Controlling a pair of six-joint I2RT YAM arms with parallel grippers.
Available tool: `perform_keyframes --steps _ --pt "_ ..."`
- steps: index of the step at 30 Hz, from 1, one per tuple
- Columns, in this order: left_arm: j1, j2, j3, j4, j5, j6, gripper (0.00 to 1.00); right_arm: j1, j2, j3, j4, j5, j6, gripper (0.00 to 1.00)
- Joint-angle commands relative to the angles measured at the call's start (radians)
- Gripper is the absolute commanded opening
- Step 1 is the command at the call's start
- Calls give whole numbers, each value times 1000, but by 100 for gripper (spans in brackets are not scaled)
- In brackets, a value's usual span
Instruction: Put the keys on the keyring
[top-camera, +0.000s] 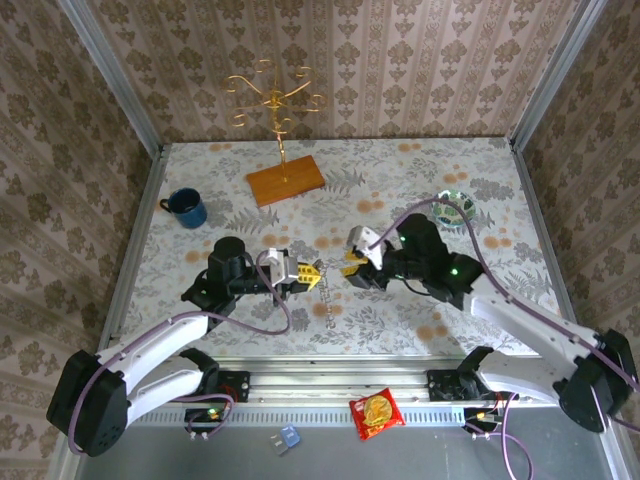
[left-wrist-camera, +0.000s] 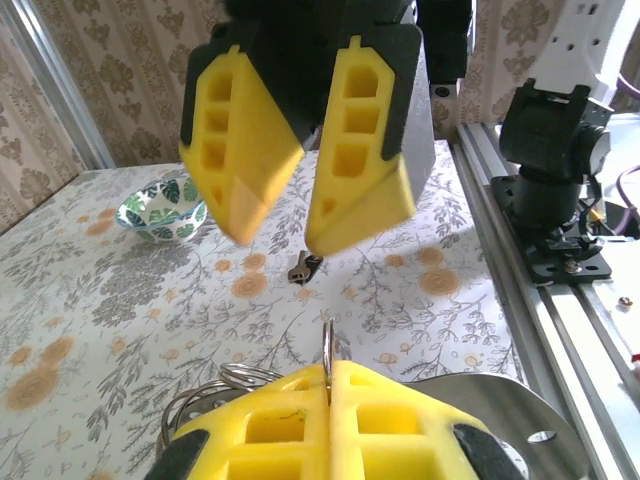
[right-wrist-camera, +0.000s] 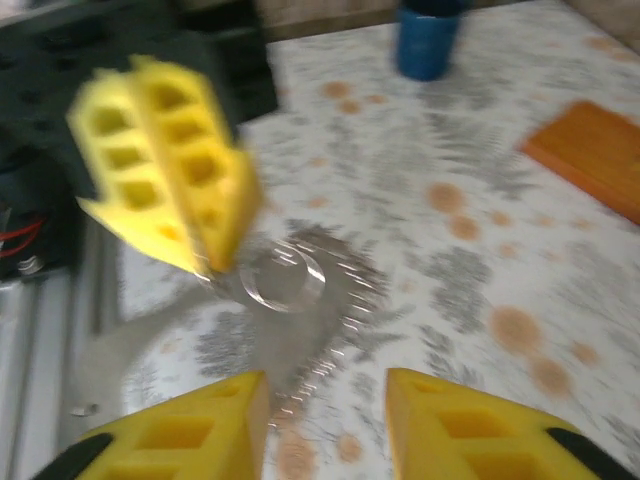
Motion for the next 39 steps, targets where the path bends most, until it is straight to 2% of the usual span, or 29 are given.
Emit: perform_keyframes --steps 1,6,10,13,17,22,28,34,39 --pt "-8 -23 20 33 -50 -52 0 -7 -87 -72 85 285 203 42" --pt "-11 -23 49 -36 -111 -94 0 -10 -101 -71 -108 627 426 41" --pt "-12 -26 64 -80 -135 -105 0 -41 -22 -11 -321 763 650 43" --pt "-14 -32 66 -101 -149 -88 0 -100 61 33 -479 751 810 44" --pt "-18 -33 66 -119 -160 -52 0 -187 149 50 -591 745 959 46" --pt "-20 -27 58 -115 -150 -11 0 -320 192 28 -578 680 1076 48" --pt "-25 -32 44 -107 -135 19 0 -428 237 -14 -513 605 1157 50" --pt "-28 -31 38 -107 -123 34 0 -427 323 13 -484 535 1118 50" --pt "-29 -30 35 -106 -117 41 0 -371 403 28 -472 521 1181 49"
